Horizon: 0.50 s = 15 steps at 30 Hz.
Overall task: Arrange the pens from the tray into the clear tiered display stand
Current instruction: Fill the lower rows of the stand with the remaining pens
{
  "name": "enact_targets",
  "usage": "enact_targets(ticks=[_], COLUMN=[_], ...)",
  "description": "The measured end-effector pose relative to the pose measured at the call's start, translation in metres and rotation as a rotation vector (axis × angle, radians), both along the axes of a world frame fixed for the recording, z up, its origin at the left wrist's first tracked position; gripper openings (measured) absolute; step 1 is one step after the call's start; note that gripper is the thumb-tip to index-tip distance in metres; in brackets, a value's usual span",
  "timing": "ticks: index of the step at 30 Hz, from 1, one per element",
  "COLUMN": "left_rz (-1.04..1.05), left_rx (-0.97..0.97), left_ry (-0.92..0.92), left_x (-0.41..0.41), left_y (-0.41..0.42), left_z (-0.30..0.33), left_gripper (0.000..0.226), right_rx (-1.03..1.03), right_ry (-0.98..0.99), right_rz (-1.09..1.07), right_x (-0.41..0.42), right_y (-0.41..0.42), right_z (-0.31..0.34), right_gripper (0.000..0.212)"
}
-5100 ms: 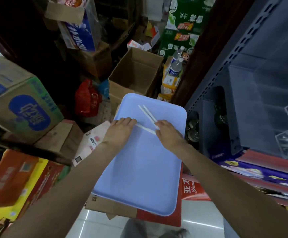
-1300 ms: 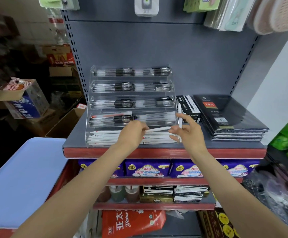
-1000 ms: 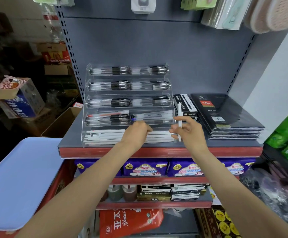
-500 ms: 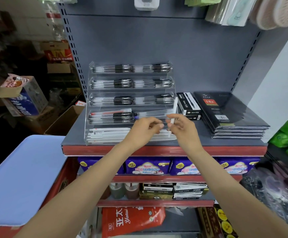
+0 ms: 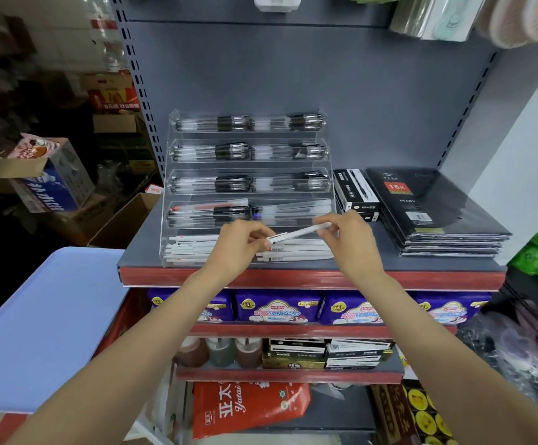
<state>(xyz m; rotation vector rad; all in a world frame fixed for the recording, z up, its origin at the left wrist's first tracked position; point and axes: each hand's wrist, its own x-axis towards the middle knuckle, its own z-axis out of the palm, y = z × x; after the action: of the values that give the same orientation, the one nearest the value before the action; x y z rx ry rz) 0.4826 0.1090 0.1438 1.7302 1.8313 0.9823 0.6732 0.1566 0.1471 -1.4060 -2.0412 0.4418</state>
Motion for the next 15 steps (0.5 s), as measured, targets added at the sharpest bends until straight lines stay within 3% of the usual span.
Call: enact_targets(ticks=[5, 15], left_rz=[-0.001, -0.071], left_rx=[-0.020, 0.022], left_ry=[0.136, 0.429], left_x=[-0.006, -0.005], left_y=[0.003, 0.000], left_z=[-0.007, -0.012], left_gripper=[0.017, 0.023], right_rx=[0.003, 0.055], right_ry=[-0.259, -0.508], right_rz=[0.069, 0.074], right_x=[0.004, 0.009], right_y=[-0.001, -0.002], right_z=[-0.006, -0.018], right_gripper=[0.029, 0.025])
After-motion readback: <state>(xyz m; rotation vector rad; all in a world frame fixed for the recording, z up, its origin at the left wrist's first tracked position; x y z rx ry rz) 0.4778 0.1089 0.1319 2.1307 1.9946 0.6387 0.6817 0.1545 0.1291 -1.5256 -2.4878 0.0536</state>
